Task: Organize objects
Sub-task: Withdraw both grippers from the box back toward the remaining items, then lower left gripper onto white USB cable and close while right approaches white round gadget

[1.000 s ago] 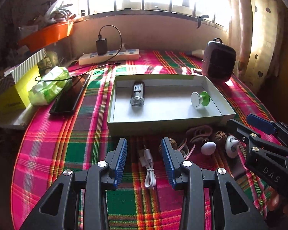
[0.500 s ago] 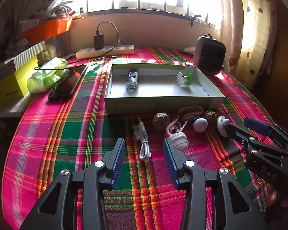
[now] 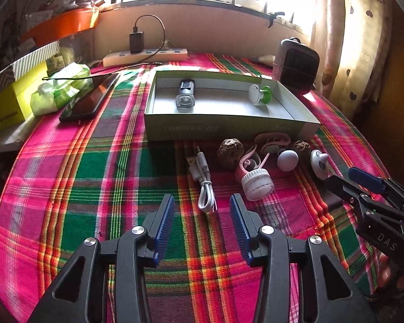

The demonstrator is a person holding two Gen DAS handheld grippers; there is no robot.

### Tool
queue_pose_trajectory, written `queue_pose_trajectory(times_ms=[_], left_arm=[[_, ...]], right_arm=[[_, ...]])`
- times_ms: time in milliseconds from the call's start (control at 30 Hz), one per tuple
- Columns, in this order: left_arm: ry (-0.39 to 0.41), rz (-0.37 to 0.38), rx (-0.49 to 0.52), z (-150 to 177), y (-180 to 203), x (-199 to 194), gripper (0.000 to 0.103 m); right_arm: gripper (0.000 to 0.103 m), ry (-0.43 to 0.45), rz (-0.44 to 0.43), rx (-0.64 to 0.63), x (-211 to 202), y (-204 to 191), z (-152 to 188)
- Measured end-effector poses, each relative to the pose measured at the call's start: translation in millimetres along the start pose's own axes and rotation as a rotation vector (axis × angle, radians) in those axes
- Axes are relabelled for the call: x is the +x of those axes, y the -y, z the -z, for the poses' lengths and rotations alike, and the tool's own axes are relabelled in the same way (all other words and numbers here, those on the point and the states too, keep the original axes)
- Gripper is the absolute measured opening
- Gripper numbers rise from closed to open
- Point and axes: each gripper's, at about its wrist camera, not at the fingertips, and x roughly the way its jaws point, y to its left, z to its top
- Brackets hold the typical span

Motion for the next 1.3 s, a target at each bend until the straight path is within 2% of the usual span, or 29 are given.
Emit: queue_pose_trajectory(times_ms=[433, 967, 1300], left_arm=[[-0.04, -0.065, 0.024, -14.5, -0.6, 21.4, 0.041], [-0.039, -0.037, -0.004, -24.1, -7.7, 29.5, 0.041], [-0.038, -0.037, -0.004, -24.4, -7.6, 29.7, 0.04]], right_arm=[[0.056, -0.064, -0.01, 0.003, 13.3, 1.0, -5.9], [0.056, -0.135, -0.003, -0.004, 38.8, 6.9, -18.5], [0.057, -0.143, 0.017, -0.028, 42.9, 5.3, -20.9]])
